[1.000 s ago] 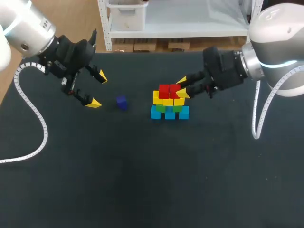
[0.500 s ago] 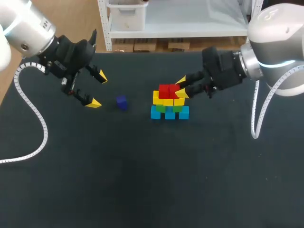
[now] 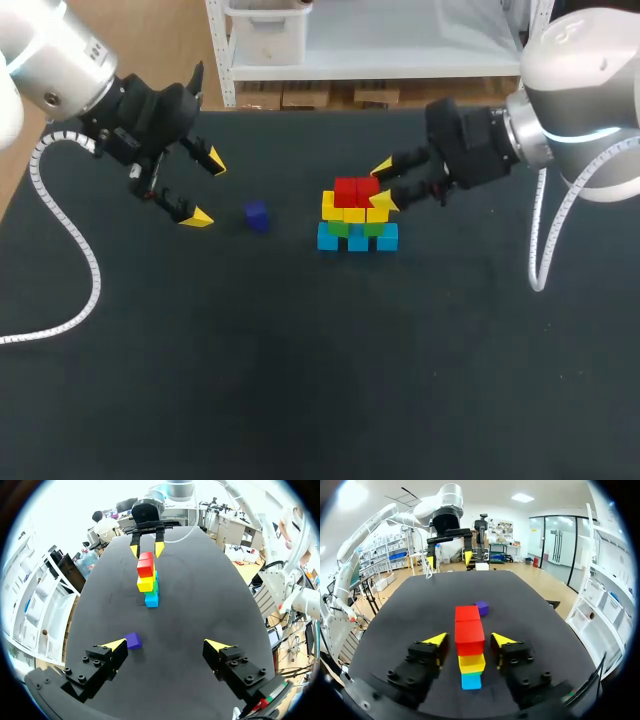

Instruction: Place the blue cubes, place green cubes on the blue cubes, place the yellow cubes on the green cubes, then place the red cubes on the yellow cubes, and place purple cube on the red cubes.

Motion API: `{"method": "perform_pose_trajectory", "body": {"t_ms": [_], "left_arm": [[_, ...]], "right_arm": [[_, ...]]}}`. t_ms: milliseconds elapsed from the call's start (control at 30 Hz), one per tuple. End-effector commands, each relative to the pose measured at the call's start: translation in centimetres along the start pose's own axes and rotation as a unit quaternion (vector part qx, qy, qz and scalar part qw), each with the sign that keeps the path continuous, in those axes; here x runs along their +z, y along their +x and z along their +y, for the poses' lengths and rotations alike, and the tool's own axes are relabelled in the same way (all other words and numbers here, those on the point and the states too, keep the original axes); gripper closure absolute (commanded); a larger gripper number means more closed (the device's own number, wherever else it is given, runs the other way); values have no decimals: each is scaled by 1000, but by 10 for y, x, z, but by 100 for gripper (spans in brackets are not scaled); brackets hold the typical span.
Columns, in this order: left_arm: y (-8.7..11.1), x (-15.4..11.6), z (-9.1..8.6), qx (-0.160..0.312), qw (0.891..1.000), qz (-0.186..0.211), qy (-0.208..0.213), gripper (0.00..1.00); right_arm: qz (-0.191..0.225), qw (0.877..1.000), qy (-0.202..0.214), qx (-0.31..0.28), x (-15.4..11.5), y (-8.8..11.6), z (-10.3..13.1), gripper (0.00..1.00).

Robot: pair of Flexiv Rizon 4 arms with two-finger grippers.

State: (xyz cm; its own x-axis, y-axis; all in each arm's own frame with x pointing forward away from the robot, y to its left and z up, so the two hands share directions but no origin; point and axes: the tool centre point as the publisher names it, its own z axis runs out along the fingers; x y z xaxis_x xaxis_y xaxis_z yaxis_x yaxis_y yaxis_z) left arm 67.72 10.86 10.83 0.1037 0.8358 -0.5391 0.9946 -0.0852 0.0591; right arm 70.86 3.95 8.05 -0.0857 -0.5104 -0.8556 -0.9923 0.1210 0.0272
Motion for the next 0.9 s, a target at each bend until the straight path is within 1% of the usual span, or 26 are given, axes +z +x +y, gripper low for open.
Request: {"method": "perform_pose_trajectory", "body": {"t_ms": [33, 167, 233, 300, 467, 500, 600, 733, 900], "left_arm": [[1, 1, 1, 1, 1000, 0, 0, 0], [1, 1, 1, 1, 1000, 0, 0, 0], [1, 1, 1, 1, 1000, 0, 0, 0], [1, 1, 1, 1, 1000, 0, 0, 0], [1, 1, 1, 1, 1000, 0, 0, 0], [1, 1, 1, 1, 1000, 0, 0, 0], [1, 1, 1, 1, 1000, 0, 0, 0], [1, 1, 1, 1, 1000, 0, 0, 0], [1, 1, 1, 1, 1000, 0, 0, 0]], "right_arm": [[2, 1000, 2, 1, -2, 0, -2, 0], [-2, 1000, 10, 2, -9, -3, -6, 0], [-9, 1000, 13, 4, -18, -4, -10, 0], [-17, 1000, 7, 11, -27, -1, -15, 0], [-31, 999, 4, 7, -56, 17, -31, 0], [-36, 999, -7, 0, -61, 21, -33, 0], [-54, 998, -20, -1, -81, 34, -40, 0], [-55, 998, -13, 1, -101, 50, -50, 0], [-58, 998, -8, 2, -119, 63, -60, 0]]}}
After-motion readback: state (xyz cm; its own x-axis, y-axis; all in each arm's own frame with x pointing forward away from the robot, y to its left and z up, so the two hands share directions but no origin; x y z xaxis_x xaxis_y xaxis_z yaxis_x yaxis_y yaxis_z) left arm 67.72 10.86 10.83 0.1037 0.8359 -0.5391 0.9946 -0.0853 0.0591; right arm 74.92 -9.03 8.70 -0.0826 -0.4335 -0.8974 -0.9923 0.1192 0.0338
